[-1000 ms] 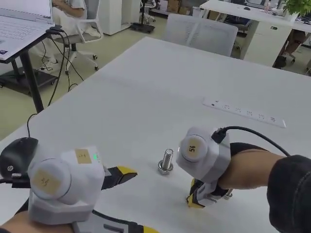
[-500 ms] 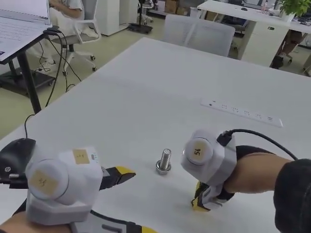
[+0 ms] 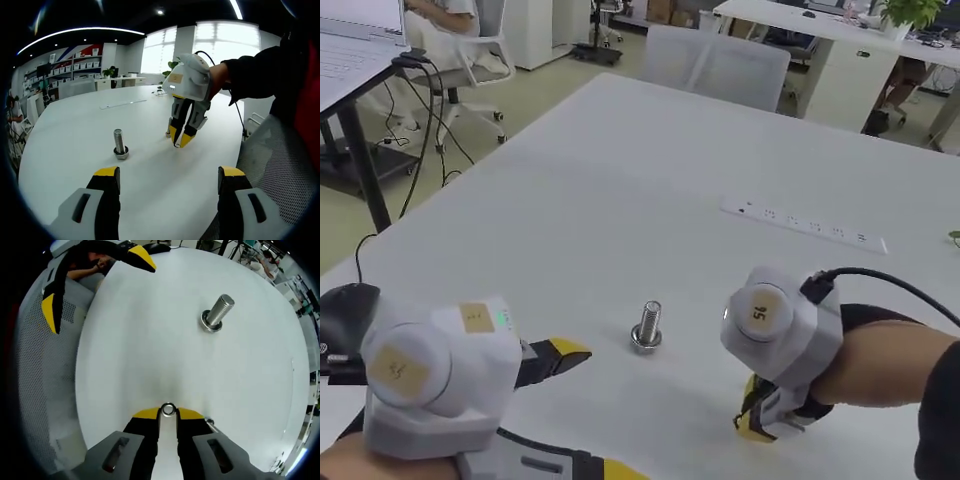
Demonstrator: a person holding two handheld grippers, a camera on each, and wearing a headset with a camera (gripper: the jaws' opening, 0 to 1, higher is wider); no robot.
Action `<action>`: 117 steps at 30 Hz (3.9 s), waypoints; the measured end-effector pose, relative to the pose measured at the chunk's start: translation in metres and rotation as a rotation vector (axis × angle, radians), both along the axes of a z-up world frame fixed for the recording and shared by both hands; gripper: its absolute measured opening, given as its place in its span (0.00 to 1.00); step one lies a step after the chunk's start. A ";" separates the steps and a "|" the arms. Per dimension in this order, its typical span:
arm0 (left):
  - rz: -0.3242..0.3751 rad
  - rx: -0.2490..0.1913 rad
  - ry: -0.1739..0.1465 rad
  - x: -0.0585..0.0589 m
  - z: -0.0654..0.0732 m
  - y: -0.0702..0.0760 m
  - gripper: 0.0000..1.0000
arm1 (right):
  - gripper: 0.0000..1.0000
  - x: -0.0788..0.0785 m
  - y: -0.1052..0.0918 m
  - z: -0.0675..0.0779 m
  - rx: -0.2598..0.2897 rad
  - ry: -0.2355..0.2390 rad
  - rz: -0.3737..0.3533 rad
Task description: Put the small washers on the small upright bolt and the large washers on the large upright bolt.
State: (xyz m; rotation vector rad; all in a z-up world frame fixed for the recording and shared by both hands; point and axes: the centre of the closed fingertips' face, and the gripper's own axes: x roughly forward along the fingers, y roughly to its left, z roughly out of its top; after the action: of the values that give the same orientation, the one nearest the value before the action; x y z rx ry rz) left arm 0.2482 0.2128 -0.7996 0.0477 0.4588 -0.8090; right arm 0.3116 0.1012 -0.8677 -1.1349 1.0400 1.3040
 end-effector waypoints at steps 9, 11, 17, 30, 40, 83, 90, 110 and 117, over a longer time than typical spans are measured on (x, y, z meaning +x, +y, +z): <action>-0.003 -0.001 0.001 0.000 -0.001 0.000 0.80 | 0.14 0.001 -0.025 0.005 -0.005 -0.001 -0.048; -0.002 -0.001 0.002 0.000 -0.001 0.000 0.80 | 0.14 0.003 -0.029 0.005 -0.004 -0.005 -0.059; -0.006 0.002 0.005 -0.001 -0.001 0.000 0.80 | 0.14 0.008 -0.042 0.007 -0.005 -0.012 -0.095; -0.008 0.008 0.010 -0.001 -0.002 0.000 0.80 | 0.14 0.021 -0.060 0.018 0.001 -0.031 -0.148; -0.007 0.008 0.014 -0.003 -0.002 0.001 0.80 | 0.14 0.027 -0.064 0.033 -0.001 -0.047 -0.146; 0.006 0.003 0.011 0.001 0.000 0.004 0.79 | 0.14 0.049 -0.019 0.060 -0.018 -0.092 -0.006; 0.007 0.002 0.012 0.001 0.000 0.003 0.79 | 0.14 0.052 -0.020 0.056 -0.023 -0.081 -0.006; 0.011 0.000 0.016 0.002 -0.002 0.004 0.79 | 0.14 0.055 -0.022 0.034 -0.042 -0.056 -0.013; 0.011 0.003 0.019 0.002 -0.003 0.004 0.79 | 0.14 0.056 -0.020 0.026 -0.043 -0.048 -0.017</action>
State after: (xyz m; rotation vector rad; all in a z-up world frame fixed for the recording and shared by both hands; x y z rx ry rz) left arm 0.2497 0.2171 -0.8023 0.0399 0.4776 -0.7985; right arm 0.3671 0.0808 -0.8416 -1.1819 1.0444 1.2403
